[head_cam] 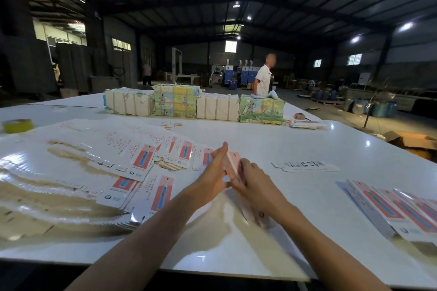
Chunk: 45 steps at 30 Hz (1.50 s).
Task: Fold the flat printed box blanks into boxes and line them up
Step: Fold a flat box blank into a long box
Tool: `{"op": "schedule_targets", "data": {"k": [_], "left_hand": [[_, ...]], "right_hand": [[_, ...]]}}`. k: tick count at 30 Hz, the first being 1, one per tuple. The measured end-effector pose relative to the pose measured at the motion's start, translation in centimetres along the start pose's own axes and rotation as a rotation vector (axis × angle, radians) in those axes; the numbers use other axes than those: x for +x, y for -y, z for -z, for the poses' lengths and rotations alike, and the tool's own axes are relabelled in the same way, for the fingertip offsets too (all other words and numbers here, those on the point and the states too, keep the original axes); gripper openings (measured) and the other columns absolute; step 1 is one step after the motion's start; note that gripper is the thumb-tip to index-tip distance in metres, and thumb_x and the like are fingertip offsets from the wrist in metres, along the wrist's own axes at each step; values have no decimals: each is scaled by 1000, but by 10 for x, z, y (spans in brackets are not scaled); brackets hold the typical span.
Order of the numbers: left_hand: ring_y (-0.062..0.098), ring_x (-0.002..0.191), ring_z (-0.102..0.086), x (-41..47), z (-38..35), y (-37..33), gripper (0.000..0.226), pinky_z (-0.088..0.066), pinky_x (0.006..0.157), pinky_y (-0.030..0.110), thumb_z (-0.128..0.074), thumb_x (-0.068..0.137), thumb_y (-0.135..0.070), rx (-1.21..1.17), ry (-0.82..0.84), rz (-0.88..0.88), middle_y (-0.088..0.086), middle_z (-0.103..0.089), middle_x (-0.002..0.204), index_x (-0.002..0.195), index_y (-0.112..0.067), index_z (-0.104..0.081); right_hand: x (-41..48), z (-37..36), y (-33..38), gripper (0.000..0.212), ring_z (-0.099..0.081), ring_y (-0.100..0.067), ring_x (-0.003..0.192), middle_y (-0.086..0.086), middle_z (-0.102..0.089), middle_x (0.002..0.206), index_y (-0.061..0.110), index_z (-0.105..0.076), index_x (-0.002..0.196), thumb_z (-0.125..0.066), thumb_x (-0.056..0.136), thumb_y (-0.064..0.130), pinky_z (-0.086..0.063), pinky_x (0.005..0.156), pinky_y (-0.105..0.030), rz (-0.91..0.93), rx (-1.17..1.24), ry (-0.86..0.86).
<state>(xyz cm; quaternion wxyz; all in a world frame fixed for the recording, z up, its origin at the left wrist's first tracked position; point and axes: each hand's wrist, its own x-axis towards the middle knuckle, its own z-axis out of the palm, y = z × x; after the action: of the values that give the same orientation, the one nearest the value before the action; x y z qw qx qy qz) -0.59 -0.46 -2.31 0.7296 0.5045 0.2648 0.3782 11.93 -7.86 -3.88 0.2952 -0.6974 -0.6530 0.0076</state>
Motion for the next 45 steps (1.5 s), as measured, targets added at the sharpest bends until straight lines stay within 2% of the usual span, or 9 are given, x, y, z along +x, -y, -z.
{"op": "schedule_targets", "data": {"k": [6,8,12,17,26,30,34,40,45], "left_hand": [[25,110,-63,13,62,-31,34,-49,96,38,-51,108,-36,1451,-414,-316,6,-68,132,137,-19,-61],[28,109,-57,13,90,-52,32,-45,102,46,-49,107,-31,1754,-574,-230,13,-65,131,131,-13,-59],[46,147,-35,3,133,-73,57,-28,123,52,-44,108,-39,1952,-711,254,29,-37,160,153,-4,-44],[38,135,-47,-7,157,-73,55,-37,114,44,-55,104,-53,2043,-722,145,18,-58,142,141,-13,-55],[51,149,-24,2,157,-90,137,-31,120,58,-95,74,-41,1640,-643,297,37,-23,159,162,-5,4],[36,114,-62,6,155,-91,94,-53,77,38,-87,84,-24,1516,-524,175,24,-60,131,152,1,-28],[28,86,-76,7,127,-90,28,-61,78,40,-74,94,-20,1168,-345,9,11,-78,98,118,-6,-69],[44,99,-76,-4,44,-66,37,-65,78,57,-65,100,-3,262,65,248,28,-76,109,135,-5,-53],[32,82,-79,-6,3,-17,35,-65,65,39,-69,99,-16,119,192,254,19,-79,99,132,-6,-60]], "right_hand": [[-15,27,-49,38,-49,-31,125,-8,-46,131,13,-46,135,-46,107,39,-47,85,-43,-242,-326,19],[-25,35,-75,47,-43,-30,136,-10,-43,143,12,-40,146,-43,109,40,-48,94,-42,-306,-499,32],[-43,48,-112,46,-45,-29,136,-10,-52,143,8,-45,145,-37,109,35,-39,105,-37,-413,-843,-1],[-58,73,-144,35,-49,-27,129,-6,-56,134,15,-60,133,-42,104,20,-41,101,-34,-475,-1022,-3],[-79,97,-170,42,-49,-25,130,-1,-58,135,19,-60,138,-43,100,23,-40,107,-36,-587,-1159,-61],[-58,87,-136,48,-42,-28,141,-7,-49,150,16,-47,148,-48,103,32,-31,115,-46,-485,-1024,-129],[-16,69,-91,39,-47,-28,136,-6,-55,145,17,-54,142,-48,106,32,-38,111,-43,-241,-692,-184],[24,27,-38,45,-62,-15,112,0,-62,128,23,-46,151,-55,109,34,-54,94,-39,-3,270,-236],[22,-4,-37,51,-68,-8,114,6,-56,142,32,-41,158,-50,110,45,-60,88,-24,-71,638,-204]]}}
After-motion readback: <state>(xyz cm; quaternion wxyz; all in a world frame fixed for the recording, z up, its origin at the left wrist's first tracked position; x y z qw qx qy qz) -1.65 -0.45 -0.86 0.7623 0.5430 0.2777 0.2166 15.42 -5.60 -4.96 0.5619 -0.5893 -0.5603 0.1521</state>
